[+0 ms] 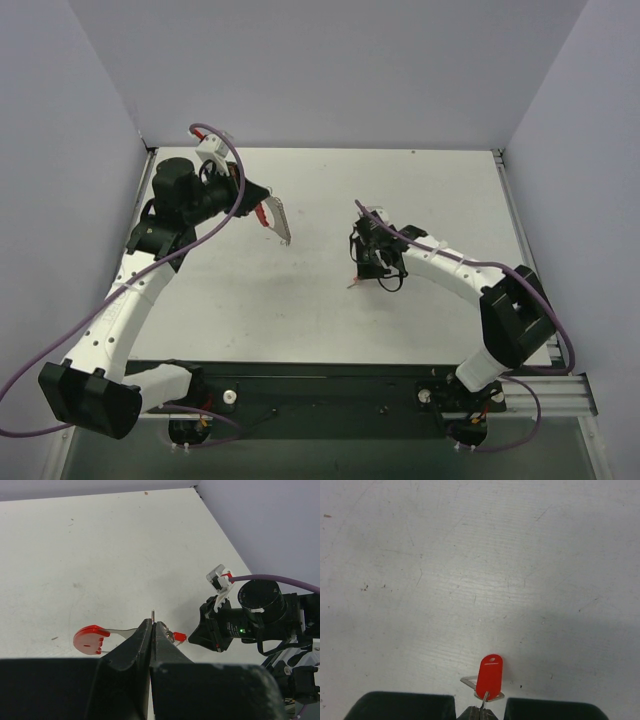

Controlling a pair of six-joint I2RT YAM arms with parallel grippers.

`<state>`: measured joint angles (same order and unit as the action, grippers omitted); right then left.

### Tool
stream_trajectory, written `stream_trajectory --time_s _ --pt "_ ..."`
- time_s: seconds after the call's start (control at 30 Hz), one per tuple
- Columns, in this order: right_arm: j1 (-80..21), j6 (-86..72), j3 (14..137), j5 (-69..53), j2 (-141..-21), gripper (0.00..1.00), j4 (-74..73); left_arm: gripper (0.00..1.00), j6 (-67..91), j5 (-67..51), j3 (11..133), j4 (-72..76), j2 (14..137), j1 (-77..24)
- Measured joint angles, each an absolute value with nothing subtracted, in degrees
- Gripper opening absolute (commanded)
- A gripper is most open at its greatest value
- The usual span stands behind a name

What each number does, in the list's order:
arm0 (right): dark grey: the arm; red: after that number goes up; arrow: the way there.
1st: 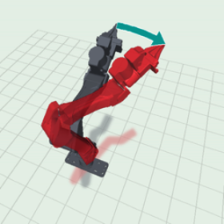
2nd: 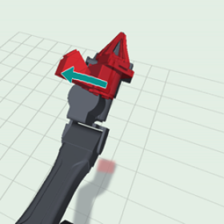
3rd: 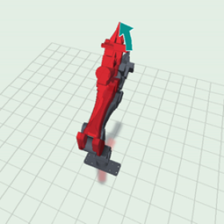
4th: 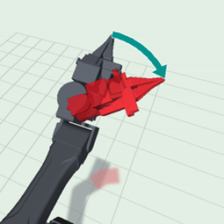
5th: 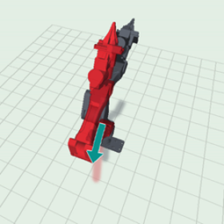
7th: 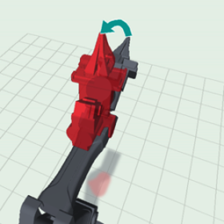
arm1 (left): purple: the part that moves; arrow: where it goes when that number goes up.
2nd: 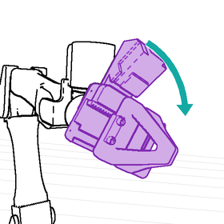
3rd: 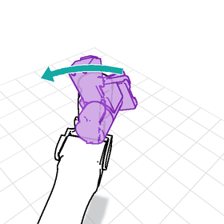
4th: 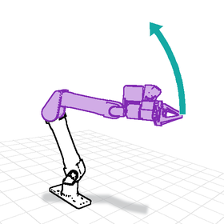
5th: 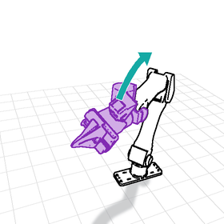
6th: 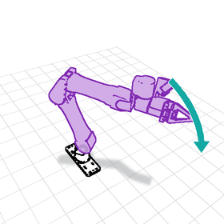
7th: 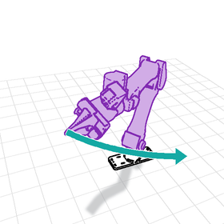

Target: Put the keys on the keyring

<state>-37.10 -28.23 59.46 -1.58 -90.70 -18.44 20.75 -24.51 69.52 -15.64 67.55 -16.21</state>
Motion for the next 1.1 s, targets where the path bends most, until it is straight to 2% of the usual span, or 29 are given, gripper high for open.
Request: stream_trajectory --time_s 0.4,0.43,0.53,0.63,1.1 --pt "-36.6 -26.9 57.6 -4.4 -90.5 0.02 -17.4 0.0 20.7 -24.5 69.2 -15.6 67.5 -16.2" --pt "-36.4 -26.9 57.3 -4.6 -90.5 0.21 -17.3 0.0 20.7 -24.5 69.2 -15.6 67.5 -16.2" --pt "-36.0 -26.7 56.4 -5.0 -90.5 0.43 -17.3 0.0 20.6 -24.5 69.2 -15.6 67.5 -16.2" --pt "-36.0 -26.4 56.2 -4.8 -90.5 0.49 -17.6 0.0 20.5 -24.5 69.1 -15.6 67.5 -16.2" --pt "-35.5 -22.5 52.9 -5.9 -90.3 0.5 -17.0 0.0 20.5 -24.5 68.2 -15.7 67.5 -16.2"
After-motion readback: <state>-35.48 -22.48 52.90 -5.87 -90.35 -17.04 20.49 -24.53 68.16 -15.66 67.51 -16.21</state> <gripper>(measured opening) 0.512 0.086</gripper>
